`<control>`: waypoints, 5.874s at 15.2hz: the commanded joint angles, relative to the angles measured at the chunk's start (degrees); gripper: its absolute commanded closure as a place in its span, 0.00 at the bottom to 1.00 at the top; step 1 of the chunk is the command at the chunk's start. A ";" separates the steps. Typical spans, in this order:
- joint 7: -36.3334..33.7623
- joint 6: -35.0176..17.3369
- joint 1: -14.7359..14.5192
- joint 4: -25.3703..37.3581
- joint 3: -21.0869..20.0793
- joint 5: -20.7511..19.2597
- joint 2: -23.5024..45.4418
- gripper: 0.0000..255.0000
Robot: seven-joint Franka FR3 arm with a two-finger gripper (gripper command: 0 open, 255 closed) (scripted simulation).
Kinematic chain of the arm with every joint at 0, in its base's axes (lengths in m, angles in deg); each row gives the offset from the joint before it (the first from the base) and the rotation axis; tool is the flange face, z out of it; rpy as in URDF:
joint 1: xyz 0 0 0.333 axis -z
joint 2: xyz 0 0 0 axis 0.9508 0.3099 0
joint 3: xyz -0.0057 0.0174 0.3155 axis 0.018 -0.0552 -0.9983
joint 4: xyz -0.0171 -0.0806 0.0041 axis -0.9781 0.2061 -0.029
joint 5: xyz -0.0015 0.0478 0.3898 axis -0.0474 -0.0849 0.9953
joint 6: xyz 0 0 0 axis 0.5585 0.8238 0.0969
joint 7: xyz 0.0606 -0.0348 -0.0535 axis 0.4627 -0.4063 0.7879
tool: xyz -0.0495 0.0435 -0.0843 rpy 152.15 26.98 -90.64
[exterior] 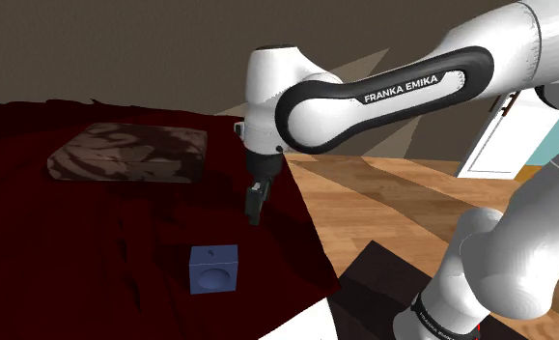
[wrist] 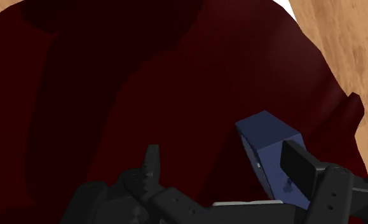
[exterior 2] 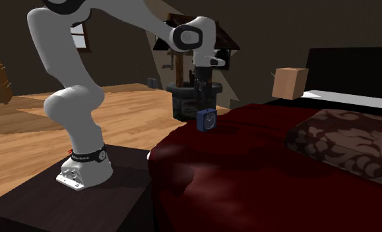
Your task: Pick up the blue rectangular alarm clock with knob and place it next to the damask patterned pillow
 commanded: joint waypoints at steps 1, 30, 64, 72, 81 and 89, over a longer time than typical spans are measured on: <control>-0.30 -2.20 -0.88 1.67 -1.28 -0.57 3.66 0.00; -3.26 -12.74 -5.56 8.18 -5.38 -6.42 20.72 1.00; -0.76 8.25 -4.88 21.71 -5.77 -2.71 12.68 1.00; -0.67 14.34 -4.87 27.45 -5.77 -2.56 12.31 1.00; 7.17 16.78 -0.74 34.50 -1.96 -3.99 17.13 1.00; 15.23 20.05 3.45 46.51 1.61 -5.75 26.01 1.00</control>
